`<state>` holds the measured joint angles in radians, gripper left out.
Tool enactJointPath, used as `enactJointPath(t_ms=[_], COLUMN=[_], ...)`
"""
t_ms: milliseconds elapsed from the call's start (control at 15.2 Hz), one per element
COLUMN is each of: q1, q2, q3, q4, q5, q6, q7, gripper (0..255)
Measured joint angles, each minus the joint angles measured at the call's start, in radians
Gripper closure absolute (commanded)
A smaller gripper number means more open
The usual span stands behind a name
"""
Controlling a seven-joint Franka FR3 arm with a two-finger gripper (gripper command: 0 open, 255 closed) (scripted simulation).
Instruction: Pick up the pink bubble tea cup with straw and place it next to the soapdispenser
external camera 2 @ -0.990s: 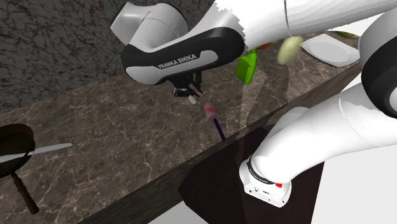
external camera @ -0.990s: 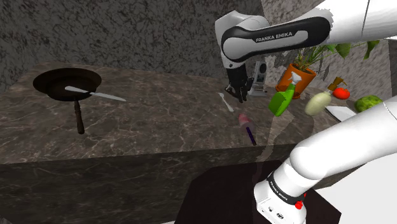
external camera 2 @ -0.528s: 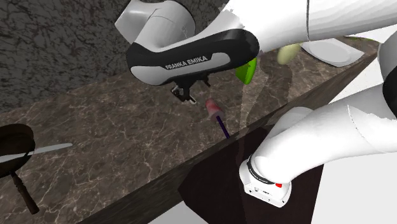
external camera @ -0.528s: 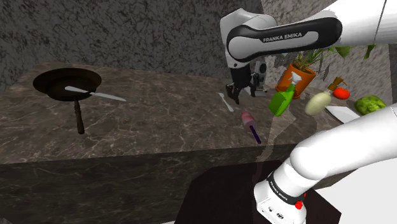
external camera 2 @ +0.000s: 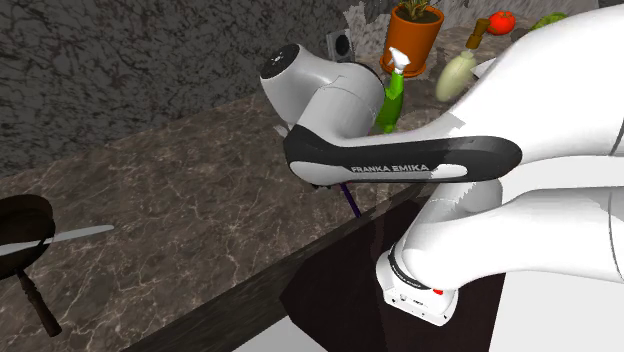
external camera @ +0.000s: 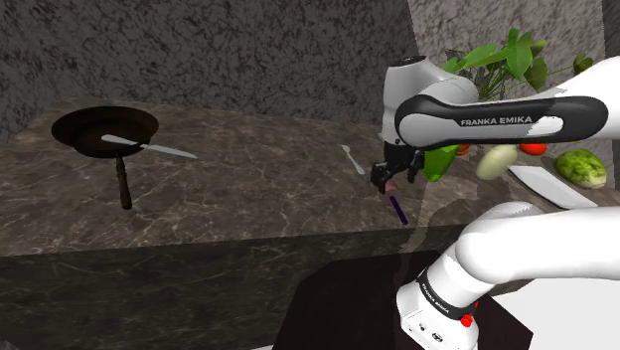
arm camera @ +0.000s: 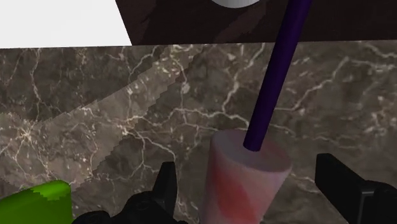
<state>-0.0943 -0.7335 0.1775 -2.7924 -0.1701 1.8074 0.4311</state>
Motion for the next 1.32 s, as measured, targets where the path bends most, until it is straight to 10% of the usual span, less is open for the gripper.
enactJointPath(t_ms=[990,1056,1320], q1=[-0.006,-0.006,-0.006], q2=[-0.046,-0.045,-0.045], q3=[-0.023,-0.023,-0.023], q4=[-0.159,-0.16,-0.16], q5=[-0.012,-0.012,-0.012], q6=[0.141,0.141,0.141], q7=[0.0,0.0,0.0], gripper=[0,255,255])
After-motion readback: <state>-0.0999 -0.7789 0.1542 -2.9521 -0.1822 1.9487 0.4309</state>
